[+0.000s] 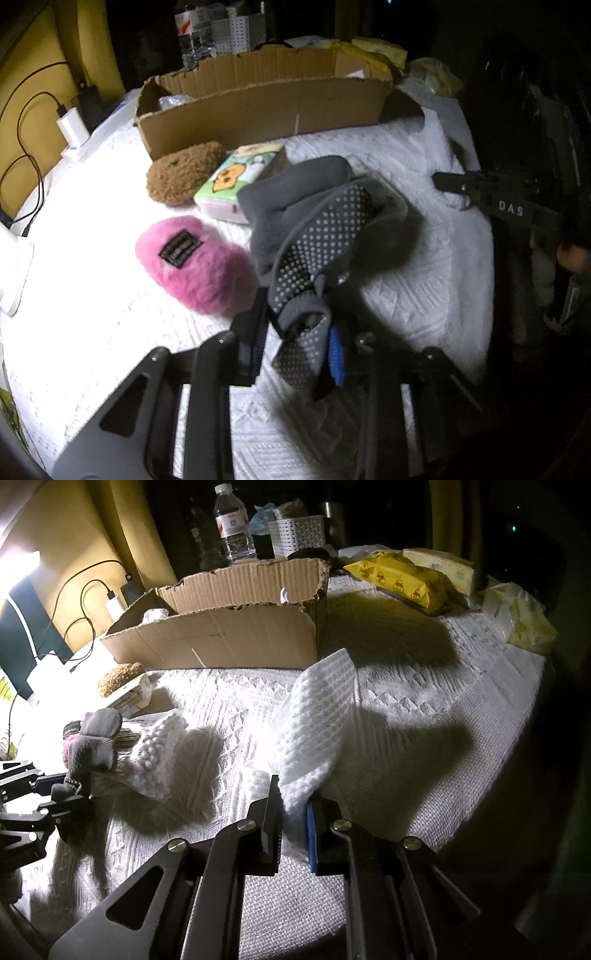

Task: Organize soft objects
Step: 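Lift the grey sock with the left tool while the right tool lifts the towel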

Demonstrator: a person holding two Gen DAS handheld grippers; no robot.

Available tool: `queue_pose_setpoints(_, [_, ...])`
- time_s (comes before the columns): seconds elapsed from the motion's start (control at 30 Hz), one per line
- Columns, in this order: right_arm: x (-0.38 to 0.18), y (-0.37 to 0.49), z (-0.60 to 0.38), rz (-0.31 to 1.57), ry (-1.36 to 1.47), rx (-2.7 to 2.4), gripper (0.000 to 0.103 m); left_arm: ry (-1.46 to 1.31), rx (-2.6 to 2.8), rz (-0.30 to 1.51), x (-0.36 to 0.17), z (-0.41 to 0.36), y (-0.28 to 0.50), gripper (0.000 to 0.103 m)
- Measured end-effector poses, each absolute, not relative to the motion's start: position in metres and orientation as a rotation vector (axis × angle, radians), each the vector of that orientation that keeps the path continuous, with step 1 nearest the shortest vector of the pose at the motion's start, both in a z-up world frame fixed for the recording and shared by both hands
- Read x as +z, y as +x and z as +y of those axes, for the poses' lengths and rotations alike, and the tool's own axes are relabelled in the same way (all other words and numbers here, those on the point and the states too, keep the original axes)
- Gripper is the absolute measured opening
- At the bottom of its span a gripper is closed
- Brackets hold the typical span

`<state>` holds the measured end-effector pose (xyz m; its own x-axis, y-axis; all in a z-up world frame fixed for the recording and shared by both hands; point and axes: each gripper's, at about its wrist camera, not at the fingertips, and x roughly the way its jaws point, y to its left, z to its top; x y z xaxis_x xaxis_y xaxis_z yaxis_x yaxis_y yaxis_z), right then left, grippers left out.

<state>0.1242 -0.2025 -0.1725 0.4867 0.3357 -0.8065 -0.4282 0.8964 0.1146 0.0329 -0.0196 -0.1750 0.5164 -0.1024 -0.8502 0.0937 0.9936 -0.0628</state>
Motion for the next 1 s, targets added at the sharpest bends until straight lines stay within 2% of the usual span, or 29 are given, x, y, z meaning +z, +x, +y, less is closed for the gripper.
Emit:
queue_pose_setpoints(0.5, [-0.127,0.127,-0.206,0.886,-0.060,0.511,0.011,-0.062,-0.147,0.899,-0.121,-0.001,0.034,0.028])
queue_pose_setpoints(1.0, [-0.083,0.147,-0.204,0.812,-0.053,0.544,0.011,-0.134,-0.109,0.808,-0.097,0.028,0.072,0.028])
